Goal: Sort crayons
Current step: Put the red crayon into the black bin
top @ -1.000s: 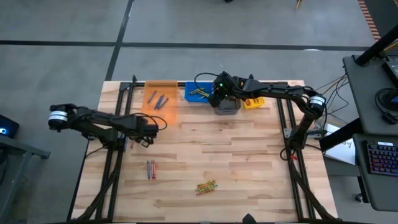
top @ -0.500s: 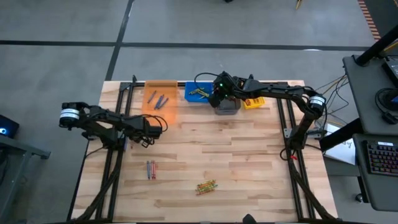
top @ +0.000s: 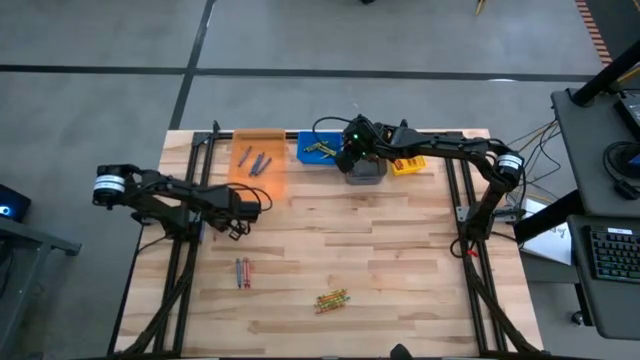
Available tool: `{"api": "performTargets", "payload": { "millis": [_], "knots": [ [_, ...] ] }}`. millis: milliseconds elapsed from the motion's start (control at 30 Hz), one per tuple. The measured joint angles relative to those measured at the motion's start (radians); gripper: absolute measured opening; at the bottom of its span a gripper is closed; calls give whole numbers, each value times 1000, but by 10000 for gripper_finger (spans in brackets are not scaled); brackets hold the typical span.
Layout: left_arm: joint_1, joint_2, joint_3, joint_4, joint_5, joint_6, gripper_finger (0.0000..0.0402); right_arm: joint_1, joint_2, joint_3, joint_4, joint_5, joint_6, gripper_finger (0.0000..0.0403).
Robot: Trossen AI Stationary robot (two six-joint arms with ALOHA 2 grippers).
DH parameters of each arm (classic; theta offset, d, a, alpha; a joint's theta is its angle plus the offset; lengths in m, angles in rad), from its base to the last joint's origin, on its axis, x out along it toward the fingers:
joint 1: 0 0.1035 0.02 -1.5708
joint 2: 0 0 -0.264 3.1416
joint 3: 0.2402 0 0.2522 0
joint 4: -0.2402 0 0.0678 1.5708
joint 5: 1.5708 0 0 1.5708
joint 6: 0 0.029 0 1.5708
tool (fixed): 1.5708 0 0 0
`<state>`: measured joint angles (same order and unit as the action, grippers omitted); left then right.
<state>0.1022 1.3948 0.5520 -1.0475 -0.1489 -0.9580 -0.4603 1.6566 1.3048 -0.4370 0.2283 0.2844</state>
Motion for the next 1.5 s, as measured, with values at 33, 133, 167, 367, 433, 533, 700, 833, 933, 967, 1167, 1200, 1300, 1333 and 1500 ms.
{"api": "performTargets", "payload": {
  "millis": [33,133,167,367,433,533,700,833,933,967,1167,1200,1300,1333,1500],
  "knots": [
    [-2,-10,2,9,10,1,38,0,0,0,0,0,0,123],
    [-12,-45,9,33,45,4,38,0,0,0,-1,0,-6,123],
    [-16,-60,12,35,53,4,38,0,0,0,-1,0,-8,123],
    [-47,-132,44,26,72,-15,38,0,0,0,-3,0,-8,123],
    [-64,-153,57,17,105,-18,38,0,0,0,-3,0,-8,123],
    [-111,-184,88,4,188,-22,38,0,0,0,-3,0,-16,123],
    [-259,-225,180,7,220,-114,38,0,0,0,-3,0,-29,123],
    [-387,-230,241,9,161,-238,38,4,0,0,-3,0,-49,123],
    [-481,-205,256,13,139,-369,45,12,0,0,-4,0,-69,123],
    [-516,-191,256,22,140,-425,50,16,0,0,-3,0,-78,123],
    [-682,-72,250,105,193,-741,96,29,0,0,-7,0,-126,123],
    [-701,-49,254,101,194,-771,106,30,0,0,-7,0,-129,123],
    [-735,13,257,102,191,-815,130,31,0,0,-8,0,-140,123],
    [-738,31,257,102,191,-817,137,31,0,0,-8,0,-140,123],
    [-739,109,252,104,152,-813,148,35,0,0,-16,0,-139,123]
  ]
}}
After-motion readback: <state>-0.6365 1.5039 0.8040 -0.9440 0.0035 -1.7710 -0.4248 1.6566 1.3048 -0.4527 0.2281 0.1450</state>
